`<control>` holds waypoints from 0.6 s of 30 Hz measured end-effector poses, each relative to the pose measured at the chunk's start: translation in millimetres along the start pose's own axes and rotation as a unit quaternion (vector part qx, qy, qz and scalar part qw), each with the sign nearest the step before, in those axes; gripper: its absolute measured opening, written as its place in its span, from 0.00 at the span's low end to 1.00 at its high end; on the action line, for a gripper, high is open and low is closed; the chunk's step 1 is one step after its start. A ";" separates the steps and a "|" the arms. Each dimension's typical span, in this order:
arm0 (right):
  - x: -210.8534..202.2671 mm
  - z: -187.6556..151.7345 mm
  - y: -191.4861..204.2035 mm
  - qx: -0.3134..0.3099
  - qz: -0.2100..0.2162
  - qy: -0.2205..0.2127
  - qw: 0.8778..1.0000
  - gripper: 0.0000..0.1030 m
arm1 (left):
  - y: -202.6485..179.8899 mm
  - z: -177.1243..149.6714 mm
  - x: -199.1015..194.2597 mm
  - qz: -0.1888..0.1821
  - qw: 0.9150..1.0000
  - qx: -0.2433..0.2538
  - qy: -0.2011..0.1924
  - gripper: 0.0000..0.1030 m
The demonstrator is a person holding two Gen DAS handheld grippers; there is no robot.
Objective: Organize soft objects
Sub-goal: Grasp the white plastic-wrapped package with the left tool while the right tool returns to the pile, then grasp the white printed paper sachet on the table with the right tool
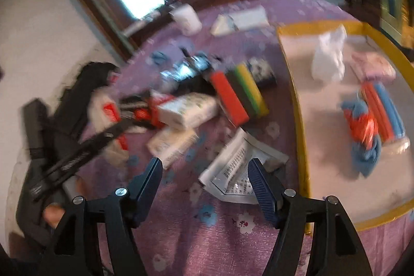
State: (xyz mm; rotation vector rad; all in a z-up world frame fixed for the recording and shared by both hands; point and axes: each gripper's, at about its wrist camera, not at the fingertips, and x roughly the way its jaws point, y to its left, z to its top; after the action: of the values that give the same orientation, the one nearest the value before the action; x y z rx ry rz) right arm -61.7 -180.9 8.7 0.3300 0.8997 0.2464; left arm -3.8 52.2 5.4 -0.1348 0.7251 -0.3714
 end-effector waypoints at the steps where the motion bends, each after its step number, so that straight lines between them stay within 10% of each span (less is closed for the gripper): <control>1: 4.0 0.6 0.1 0.005 -0.002 0.004 1.000 0.71 | -1.1 -0.6 -0.7 0.000 1.000 0.003 -0.001 0.38; 9: 31.5 -0.5 19.9 -0.054 -0.140 0.022 0.988 0.70 | -6.5 -1.1 -4.7 -0.007 1.000 0.017 -0.010 0.38; 12: 32.1 -3.8 19.1 -0.086 -0.176 0.012 0.981 0.40 | -6.4 -1.2 -4.3 -0.007 1.000 0.015 -0.009 0.38; 13: 31.1 -2.1 16.8 -0.090 -0.178 0.006 0.980 0.26 | -5.9 -1.2 -4.4 -0.007 1.000 0.014 -0.009 0.38; 18: 16.5 -12.2 37.7 -0.145 -0.077 -0.004 0.986 0.23 | -6.1 -0.2 -5.0 -0.009 1.000 0.009 -0.009 0.39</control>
State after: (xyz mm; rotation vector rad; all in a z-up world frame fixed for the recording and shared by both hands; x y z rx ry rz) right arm -64.2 -138.2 4.1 -0.0082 0.8627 0.2287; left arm -9.1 48.5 9.9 -0.1272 0.7038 -0.3942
